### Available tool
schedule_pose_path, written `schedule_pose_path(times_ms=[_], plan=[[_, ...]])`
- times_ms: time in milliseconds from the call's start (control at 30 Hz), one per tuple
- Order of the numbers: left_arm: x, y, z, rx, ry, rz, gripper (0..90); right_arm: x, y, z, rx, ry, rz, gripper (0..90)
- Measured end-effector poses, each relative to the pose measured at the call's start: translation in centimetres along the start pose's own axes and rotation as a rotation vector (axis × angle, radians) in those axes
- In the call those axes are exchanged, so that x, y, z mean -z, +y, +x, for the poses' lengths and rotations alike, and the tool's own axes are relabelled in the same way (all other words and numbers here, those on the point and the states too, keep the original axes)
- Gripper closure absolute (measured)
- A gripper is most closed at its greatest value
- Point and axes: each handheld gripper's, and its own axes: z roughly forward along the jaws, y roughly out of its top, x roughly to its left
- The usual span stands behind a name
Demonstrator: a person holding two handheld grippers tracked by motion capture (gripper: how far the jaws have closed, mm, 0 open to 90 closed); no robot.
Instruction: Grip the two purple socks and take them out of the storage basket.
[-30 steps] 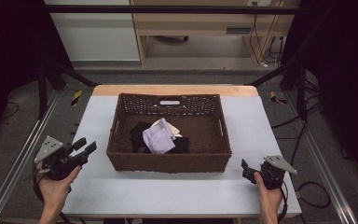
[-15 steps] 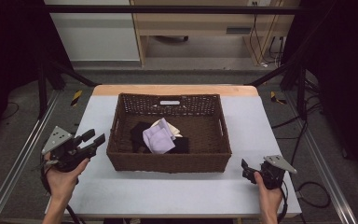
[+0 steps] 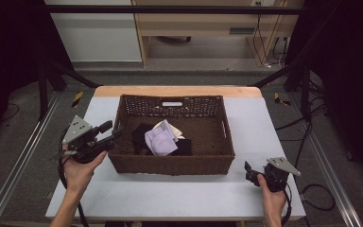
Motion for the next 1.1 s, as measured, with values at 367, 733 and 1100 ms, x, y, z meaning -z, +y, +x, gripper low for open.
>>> schedule_pose_path(times_ms=[367, 733, 1100], plan=[[-3.5, 2.1, -1.5, -0.023, -0.018, 0.03, 51.8, -0.1, 0.0, 0.0, 0.002, 0.002, 0.001, 4.0], [-6.8, 2.7, -2.0, -0.03, -0.022, 0.039, 50.7, -0.1, 0.0, 0.0, 0.004, 0.005, 0.009, 4.0], [-10.6, 1.5, -2.3, -0.06, -0.023, 0.116, 48.1, -0.1, 0.0, 0.0, 0.003, 0.005, 0.01, 4.0]])
